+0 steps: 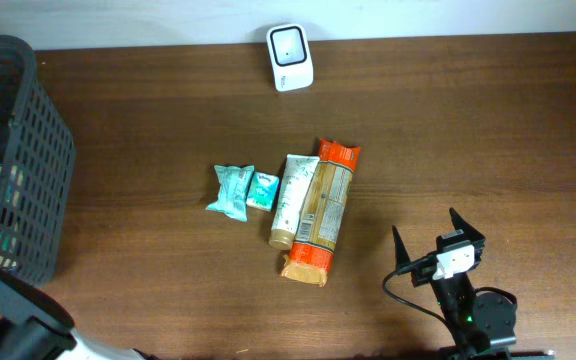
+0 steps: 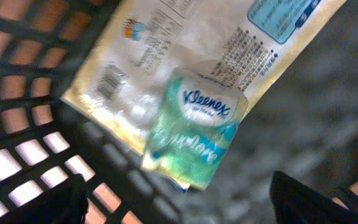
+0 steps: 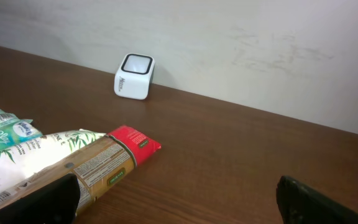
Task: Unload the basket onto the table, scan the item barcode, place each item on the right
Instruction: 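Take another Kleenex pack from the basket and place it beside the others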
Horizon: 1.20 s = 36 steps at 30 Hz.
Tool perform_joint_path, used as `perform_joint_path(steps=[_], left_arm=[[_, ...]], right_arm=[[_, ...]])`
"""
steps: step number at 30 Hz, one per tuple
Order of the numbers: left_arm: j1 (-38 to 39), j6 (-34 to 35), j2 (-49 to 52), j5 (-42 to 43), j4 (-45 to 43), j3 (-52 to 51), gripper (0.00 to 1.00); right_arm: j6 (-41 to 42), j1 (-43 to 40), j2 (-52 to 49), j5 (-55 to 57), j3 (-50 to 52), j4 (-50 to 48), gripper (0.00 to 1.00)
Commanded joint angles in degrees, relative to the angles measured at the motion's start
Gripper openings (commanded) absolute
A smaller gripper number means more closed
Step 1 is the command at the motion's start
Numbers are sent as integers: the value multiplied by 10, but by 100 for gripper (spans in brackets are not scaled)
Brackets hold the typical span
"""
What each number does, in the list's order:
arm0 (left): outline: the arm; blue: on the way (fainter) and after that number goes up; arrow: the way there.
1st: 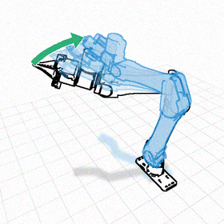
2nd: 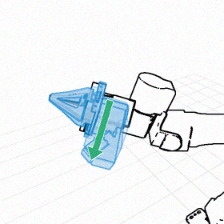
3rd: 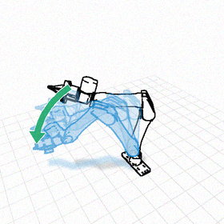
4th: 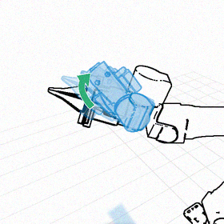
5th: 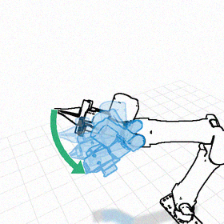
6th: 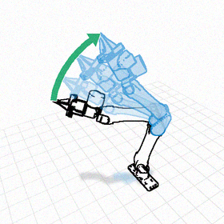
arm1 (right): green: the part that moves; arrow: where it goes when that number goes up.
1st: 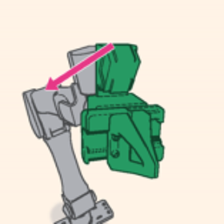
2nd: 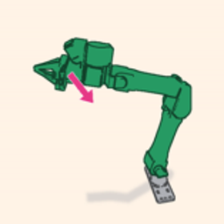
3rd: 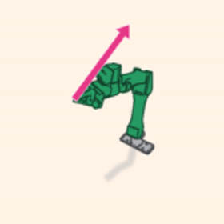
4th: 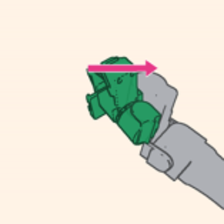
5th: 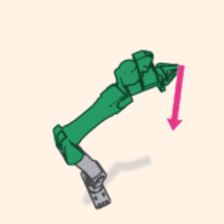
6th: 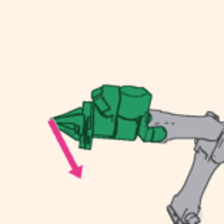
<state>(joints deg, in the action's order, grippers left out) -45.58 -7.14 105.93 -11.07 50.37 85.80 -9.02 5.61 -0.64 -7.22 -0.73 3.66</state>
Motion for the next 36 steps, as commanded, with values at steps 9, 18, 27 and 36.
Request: perform_joint_path(steps=[9, 18, 27, 36], left_arm=[[-5, -29, 97, -9, -27, -6, 14], [-2, -9, 63, -2, 25, 47, 0], [-2, 117, -155, 389, 6, 213, 0], [278, 114, -245, 366, 101, 180, 0]], right_arm=[[5, -3, 4, -3, 4, 1, 99], [5, -3, 4, -3, 4, 1, 99], [5, -3, 4, -3, 4, 1, 99], [5, -3, 4, -3, 4, 1, 99]])
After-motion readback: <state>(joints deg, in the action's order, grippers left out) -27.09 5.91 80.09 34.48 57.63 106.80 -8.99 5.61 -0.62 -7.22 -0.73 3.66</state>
